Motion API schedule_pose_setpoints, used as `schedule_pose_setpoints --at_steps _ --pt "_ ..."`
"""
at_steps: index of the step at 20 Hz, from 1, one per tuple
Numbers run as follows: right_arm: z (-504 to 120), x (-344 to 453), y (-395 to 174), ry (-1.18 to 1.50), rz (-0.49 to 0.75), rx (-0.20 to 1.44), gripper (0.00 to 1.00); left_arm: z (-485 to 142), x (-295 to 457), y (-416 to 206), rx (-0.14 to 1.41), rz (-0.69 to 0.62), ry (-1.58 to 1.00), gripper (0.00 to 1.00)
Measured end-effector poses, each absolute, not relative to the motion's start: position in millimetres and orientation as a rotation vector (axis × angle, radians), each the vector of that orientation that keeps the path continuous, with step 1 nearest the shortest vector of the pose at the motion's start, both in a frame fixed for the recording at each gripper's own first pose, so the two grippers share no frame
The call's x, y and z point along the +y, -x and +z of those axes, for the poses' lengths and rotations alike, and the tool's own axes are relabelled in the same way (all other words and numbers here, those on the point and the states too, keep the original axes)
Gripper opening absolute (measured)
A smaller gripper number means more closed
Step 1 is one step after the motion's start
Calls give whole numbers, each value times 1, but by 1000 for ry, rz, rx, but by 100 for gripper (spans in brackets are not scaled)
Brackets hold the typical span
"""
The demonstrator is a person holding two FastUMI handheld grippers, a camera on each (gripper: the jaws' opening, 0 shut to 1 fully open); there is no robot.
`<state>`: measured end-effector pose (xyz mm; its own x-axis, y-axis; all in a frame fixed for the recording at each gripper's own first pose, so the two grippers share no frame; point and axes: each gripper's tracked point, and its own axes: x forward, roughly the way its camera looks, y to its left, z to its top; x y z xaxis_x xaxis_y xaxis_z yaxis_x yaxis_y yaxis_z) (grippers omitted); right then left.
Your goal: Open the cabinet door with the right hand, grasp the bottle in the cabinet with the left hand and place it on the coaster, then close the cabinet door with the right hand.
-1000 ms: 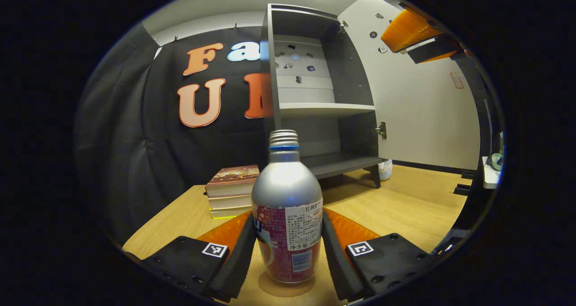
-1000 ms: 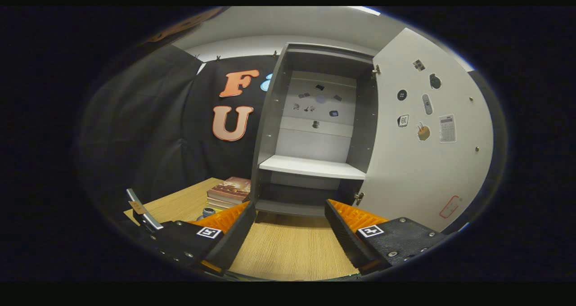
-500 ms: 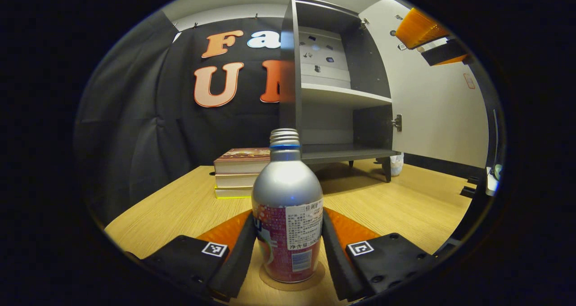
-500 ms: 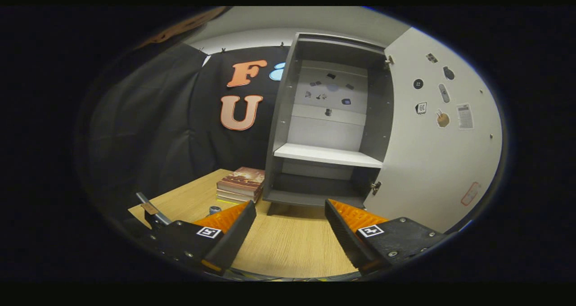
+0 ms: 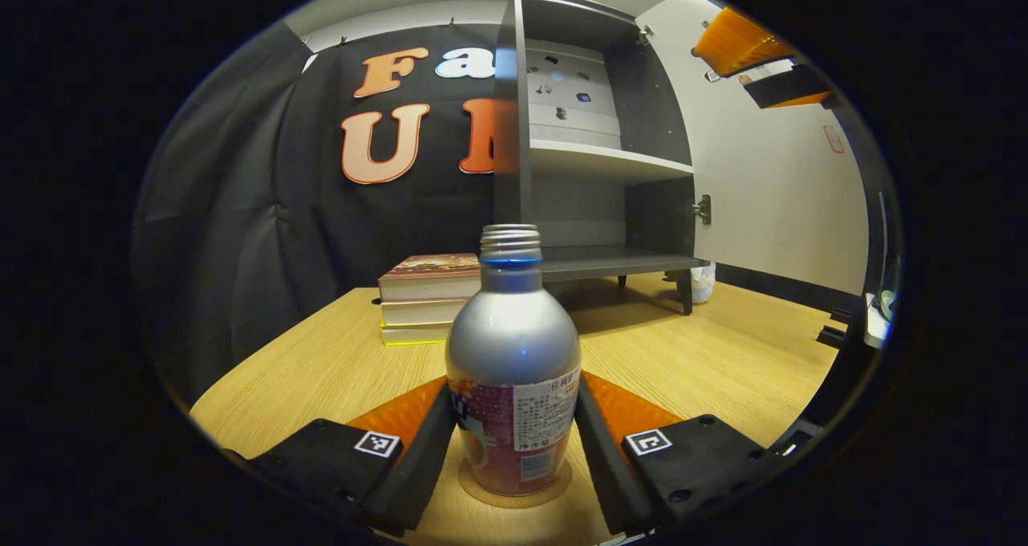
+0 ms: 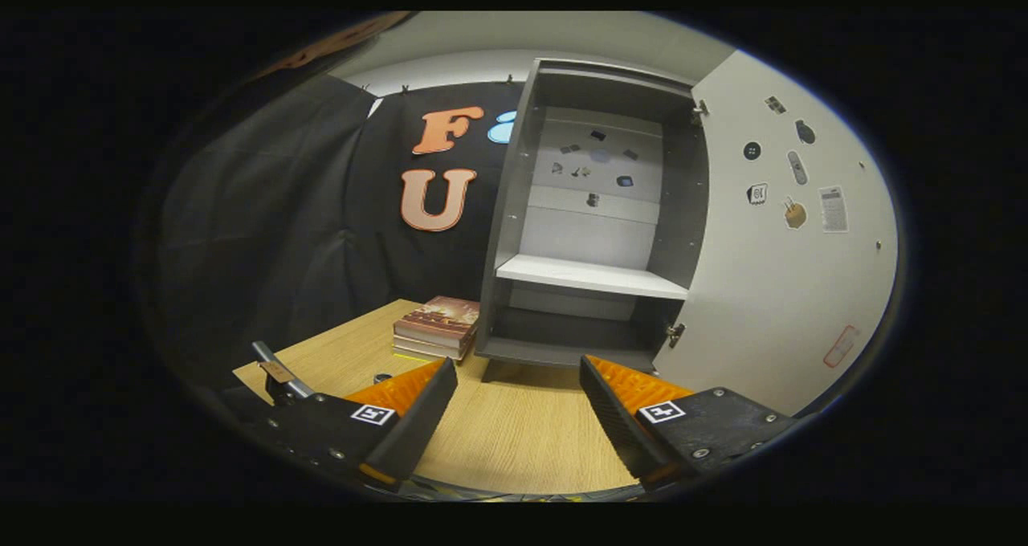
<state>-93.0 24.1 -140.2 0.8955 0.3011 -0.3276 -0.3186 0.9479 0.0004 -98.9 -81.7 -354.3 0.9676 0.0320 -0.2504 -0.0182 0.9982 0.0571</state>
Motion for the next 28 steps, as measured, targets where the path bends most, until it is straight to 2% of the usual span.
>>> schedule_pose_setpoints --at_steps 4,9,18,22,23,24,28 --pt "-139 21 96 45 310 335 95 -349 -85 97 249 4 -80 93" --pt "-124 13 97 41 270 311 95 -325 -85 83 220 -20 -91 92" --pt "-66 -54 113 55 38 219 94 -246 -94 62 137 -102 -69 92" --pt "-55 -99 119 56 -40 217 94 -206 -94 62 132 -75 -47 92" --pt "-53 -112 118 55 -47 213 97 -196 -94 63 126 -55 -32 92" --pt "-51 -125 119 56 -53 207 94 -186 -94 63 124 -32 -21 92" --pt "-41 -178 122 64 -36 191 95 -151 -93 67 105 88 -16 92"
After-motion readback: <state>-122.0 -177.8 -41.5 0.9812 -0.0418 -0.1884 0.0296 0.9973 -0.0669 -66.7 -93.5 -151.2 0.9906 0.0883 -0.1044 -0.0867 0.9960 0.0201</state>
